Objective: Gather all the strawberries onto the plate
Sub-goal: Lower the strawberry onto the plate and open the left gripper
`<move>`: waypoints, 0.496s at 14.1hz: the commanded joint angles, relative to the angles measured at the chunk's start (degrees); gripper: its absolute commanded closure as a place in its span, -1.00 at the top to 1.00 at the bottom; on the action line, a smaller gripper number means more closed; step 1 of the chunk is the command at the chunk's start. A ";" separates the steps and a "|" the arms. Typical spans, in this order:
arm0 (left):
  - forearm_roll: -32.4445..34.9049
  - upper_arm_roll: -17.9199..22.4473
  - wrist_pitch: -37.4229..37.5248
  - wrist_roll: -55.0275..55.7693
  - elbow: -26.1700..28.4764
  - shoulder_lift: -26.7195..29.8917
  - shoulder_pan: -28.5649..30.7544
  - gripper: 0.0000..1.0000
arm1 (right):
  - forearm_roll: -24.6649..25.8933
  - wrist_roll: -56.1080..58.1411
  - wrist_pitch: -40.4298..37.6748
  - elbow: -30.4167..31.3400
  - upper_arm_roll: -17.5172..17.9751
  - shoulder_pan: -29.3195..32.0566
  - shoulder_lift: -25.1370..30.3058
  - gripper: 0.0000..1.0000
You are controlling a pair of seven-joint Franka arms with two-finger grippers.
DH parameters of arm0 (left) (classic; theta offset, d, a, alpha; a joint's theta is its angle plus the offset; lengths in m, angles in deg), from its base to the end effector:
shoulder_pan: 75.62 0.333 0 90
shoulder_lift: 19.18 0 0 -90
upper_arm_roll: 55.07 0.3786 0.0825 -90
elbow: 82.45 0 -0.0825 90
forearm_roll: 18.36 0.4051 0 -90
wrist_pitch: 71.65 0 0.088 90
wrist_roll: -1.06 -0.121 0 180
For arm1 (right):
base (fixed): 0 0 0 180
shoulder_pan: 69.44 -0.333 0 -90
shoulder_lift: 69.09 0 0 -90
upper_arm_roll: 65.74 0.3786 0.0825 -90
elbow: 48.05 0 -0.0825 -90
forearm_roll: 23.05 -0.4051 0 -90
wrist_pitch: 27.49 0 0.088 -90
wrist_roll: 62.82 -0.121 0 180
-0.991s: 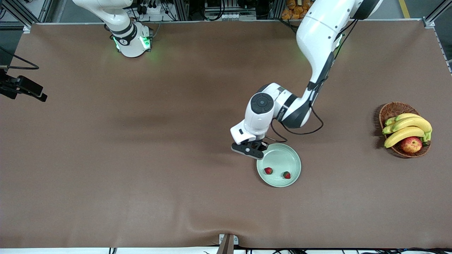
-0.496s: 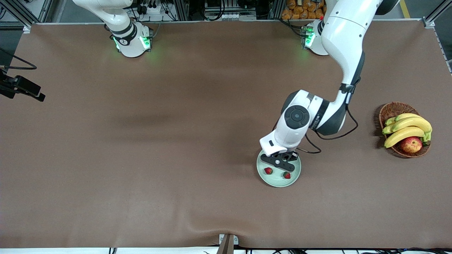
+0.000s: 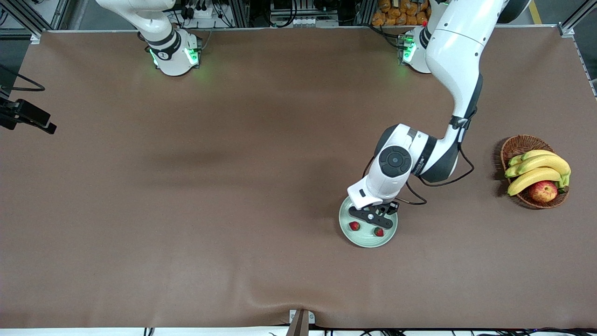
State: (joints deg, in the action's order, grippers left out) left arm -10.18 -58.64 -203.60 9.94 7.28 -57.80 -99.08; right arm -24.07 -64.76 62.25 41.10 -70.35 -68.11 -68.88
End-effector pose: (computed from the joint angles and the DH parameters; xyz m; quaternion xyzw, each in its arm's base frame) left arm 0.6874 -0.3365 0.2763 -0.9795 0.1955 -0.0418 0.0236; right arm 0.5714 -0.0574 0.6821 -0.9976 0.0686 -0.0073 0.0088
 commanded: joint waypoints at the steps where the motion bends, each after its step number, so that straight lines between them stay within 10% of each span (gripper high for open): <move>1: 0.96 -0.30 -0.32 1.14 -0.60 0.47 2.09 1.00 | -0.13 -0.26 -0.89 -0.47 0.65 1.22 0.68 1.00; 7: 1.31 0.66 -0.23 4.38 -4.90 0.91 3.76 1.00 | -0.83 -0.88 -0.80 -0.47 1.17 0.52 0.50 1.00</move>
State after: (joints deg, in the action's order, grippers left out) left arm -10.18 -58.34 -204.12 11.89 3.87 -57.67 -95.97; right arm -24.19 -64.76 62.19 41.05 -69.79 -67.86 -68.77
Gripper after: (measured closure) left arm 0.000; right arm 0.000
